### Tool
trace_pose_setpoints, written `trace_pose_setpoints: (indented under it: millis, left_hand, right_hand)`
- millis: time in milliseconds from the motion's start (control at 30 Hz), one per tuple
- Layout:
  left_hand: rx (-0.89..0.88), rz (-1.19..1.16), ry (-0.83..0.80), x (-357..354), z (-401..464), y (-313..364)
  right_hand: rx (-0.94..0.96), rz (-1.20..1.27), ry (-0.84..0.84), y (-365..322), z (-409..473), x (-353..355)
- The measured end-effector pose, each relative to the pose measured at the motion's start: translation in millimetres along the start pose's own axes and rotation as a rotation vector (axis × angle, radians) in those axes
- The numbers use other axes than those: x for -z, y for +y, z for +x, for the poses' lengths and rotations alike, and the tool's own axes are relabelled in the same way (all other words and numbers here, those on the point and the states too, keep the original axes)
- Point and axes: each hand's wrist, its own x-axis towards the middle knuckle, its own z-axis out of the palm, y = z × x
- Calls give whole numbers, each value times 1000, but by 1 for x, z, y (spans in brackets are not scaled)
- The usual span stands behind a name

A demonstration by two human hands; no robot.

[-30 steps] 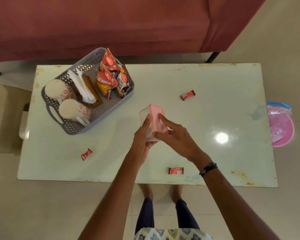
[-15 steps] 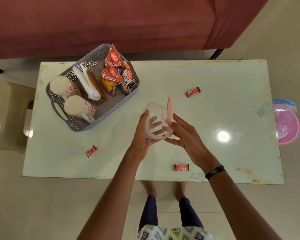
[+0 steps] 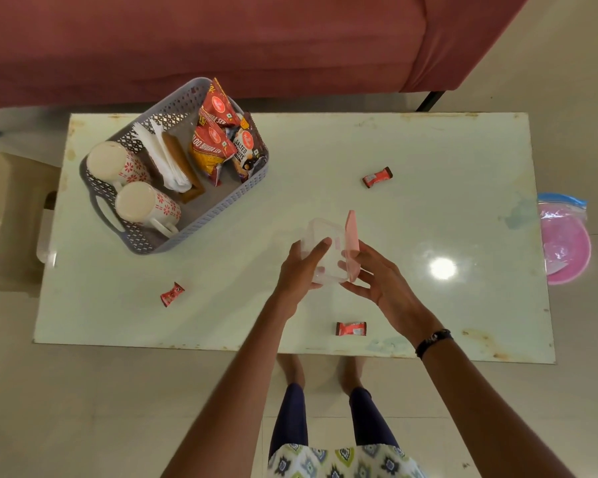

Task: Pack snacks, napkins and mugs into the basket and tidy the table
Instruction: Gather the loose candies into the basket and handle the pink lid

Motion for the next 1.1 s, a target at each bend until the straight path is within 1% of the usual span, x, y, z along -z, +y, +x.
trace_pose_setpoints:
  millis: [167, 333, 433, 567, 700, 967, 1100]
  left_hand:
    - [31, 14, 1, -26, 9, 0]
    - [122, -40, -78, -68, 20, 10]
    - [136, -24, -85, -95, 30, 11]
    - [103, 105, -2, -124, 48, 9]
    - [40, 106, 12, -141, 59, 4]
    - [48, -13, 37, -155, 60, -5]
    - [36, 27, 48, -156, 57, -5]
  right_hand:
    - [-17, 106, 19, 0, -2, 32]
    - [-22, 328, 75, -1, -3, 81]
    - [-34, 380, 114, -2, 1, 110]
    - [-50, 390, 124, -3, 10, 135]
    - [-60, 451, 138, -2, 17, 149]
    - [-76, 594, 341, 5, 19, 169]
    - [-66, 607, 403, 4, 18, 177]
